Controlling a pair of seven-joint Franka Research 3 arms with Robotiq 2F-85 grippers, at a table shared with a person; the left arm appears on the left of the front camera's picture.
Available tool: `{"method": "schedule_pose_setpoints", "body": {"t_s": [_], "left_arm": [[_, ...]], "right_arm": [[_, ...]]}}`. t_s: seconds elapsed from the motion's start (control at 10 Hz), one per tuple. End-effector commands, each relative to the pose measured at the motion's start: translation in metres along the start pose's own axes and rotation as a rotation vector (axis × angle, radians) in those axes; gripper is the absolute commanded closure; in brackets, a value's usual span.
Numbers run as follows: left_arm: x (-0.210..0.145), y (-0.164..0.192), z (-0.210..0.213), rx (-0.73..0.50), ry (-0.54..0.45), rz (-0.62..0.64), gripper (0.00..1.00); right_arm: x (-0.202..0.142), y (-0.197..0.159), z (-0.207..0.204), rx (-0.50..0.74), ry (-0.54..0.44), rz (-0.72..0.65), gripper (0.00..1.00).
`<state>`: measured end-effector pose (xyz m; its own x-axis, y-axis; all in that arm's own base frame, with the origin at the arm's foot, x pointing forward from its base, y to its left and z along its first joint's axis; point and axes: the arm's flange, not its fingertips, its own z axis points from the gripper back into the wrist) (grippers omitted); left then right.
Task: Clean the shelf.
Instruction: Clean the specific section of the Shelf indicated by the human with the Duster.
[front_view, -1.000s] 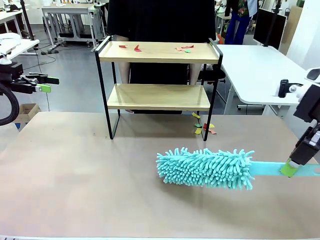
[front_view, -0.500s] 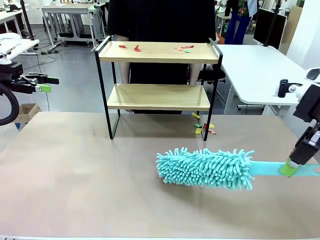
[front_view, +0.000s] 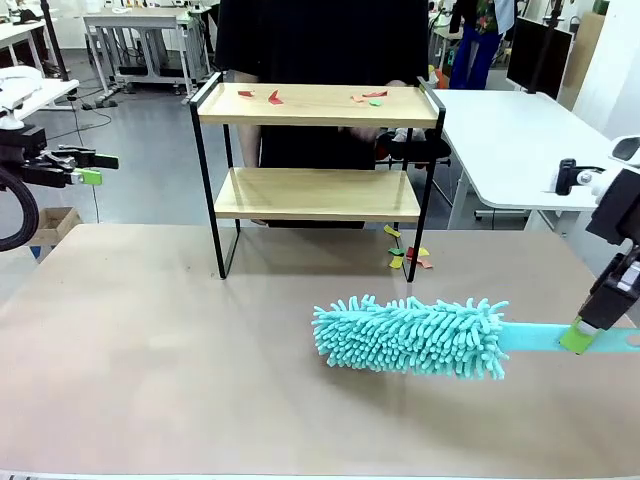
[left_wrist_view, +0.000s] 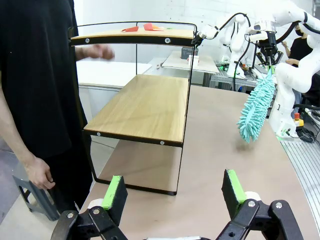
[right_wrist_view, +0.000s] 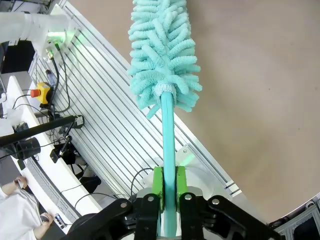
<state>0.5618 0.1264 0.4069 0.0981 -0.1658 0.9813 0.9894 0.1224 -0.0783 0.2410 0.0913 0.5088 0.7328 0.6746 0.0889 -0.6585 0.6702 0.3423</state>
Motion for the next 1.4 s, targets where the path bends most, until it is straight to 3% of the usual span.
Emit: {"method": "schedule_pose_setpoints", "body": {"t_s": [0.0,1.3], "left_arm": [[0.0025,-0.0013,-0.0001,0.002,-0.001,-0.008,0.0],[0.0025,-0.0013,-0.0001,0.002,-0.001,-0.008,0.0]], "right_arm": [[0.0038,0.0009,0.0036,-0.003,-0.009,0.006,0.87],[0.0038,0.0009,0.0036,-0.003,-0.009,0.006,0.87]]}}
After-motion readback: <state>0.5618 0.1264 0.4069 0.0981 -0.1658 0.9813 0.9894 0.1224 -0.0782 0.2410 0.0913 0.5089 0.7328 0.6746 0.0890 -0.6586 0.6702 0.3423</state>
